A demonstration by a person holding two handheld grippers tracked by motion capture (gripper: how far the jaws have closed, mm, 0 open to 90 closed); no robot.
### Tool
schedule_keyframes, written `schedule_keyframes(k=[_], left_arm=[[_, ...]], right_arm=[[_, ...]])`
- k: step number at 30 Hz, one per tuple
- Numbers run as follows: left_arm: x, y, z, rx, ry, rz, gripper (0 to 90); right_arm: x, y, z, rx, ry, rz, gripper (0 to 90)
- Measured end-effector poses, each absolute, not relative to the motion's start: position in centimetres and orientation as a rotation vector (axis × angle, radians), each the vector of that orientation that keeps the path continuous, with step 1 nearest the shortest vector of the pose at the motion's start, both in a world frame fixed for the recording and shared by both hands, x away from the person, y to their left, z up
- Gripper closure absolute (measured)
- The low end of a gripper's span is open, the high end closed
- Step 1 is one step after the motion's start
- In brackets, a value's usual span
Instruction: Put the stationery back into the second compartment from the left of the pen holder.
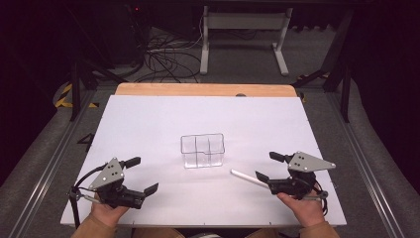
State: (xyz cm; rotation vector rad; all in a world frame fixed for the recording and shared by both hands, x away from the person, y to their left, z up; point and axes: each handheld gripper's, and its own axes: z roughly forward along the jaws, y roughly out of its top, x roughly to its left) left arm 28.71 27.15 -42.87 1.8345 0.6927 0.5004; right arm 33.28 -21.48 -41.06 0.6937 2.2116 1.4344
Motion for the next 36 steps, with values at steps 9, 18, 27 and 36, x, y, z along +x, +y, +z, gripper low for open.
schedule_keyframes(k=[9, 18, 27, 36], left_arm=[[28.4, 26.9, -43.7, 1.847, 0.666, 0.516, 1.1], [28.3, 27.0, -43.9, 1.853, 0.67, 0.529, 1.2], [28.2, 27.1, -43.7, 1.853, 0.652, 0.521, 1.4], [28.2, 27.1, -43.7, 1.858, 0.656, 0.523, 1.5]], right_arm=[[33.4, -21.2, -41.1, 0.693, 2.235, 1.404, 22.3], [34.2, -20.4, -40.7, 0.705, 2.29, 1.349, 26.5], [35.2, -19.0, -40.0, 0.694, 2.448, 1.238, 34.5], [36.5, -17.4, -40.2, 0.696, 2.543, 1.112, 40.1]])
